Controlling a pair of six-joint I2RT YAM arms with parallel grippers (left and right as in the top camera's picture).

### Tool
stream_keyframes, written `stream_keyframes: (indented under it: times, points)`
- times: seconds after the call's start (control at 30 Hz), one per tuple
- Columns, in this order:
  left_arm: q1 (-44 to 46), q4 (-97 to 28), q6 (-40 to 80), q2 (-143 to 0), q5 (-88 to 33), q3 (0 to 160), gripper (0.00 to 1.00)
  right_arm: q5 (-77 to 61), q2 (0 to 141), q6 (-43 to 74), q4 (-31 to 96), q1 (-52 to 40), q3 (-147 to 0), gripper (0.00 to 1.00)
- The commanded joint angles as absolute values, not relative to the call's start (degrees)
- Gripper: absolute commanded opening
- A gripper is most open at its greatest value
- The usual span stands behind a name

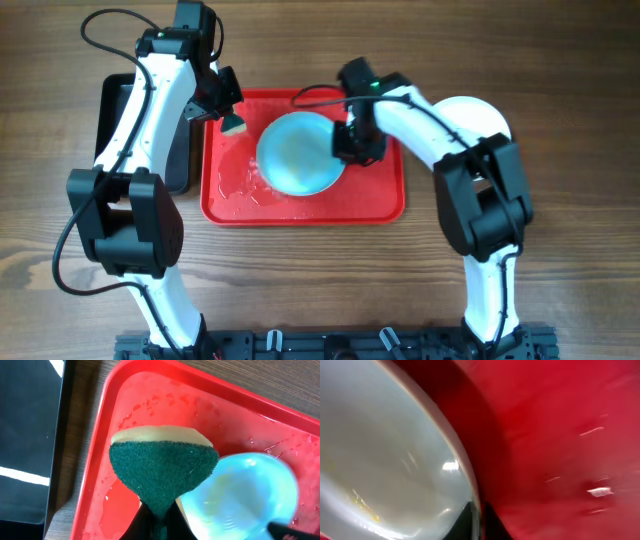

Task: Clean dirty plates on tray and stack at the side
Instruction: 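Grasp the last plate rim and drag it to the tray center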

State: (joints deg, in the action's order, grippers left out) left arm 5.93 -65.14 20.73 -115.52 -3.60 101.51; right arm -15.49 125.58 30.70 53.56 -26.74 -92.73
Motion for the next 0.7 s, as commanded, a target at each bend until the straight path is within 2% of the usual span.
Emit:
stream_keyframes:
  times: [0.0,0.1,0.3,0.43,0.63,0.67]
  points:
    - [6.00,-64.99,21.47,-114.50,-4.49,101.03,0.04,-16.64,126.37,29.63,52.77,-28.38,-93.43,0.32]
    - [6.00,-64.97,21.45,-114.50,-4.47,101.03,0.04,-17.30,126.37,26.83,50.61,-27.88,-93.43,0.36]
    - [6.00,-64.75,21.47,-114.50,-4.47,101.03,0.04,-15.73,127.22,23.99,45.34,-27.24,-93.36,0.35]
    - [6.00,-64.77,21.45,-114.50,-4.47,101.03,0.04,-15.77,128.40,23.92,43.44,-27.24,-93.36,0.25]
    - [6.00,-64.77,21.47,-114.50,-4.49,101.03,0.04,-15.77,128.51,23.94,42.65,-27.24,-93.36,0.16]
    - [6.00,-64.79,21.47,-114.50,-4.51,101.03,0.04,-15.77,128.51,23.99,42.65,-27.24,-93.36,0.11]
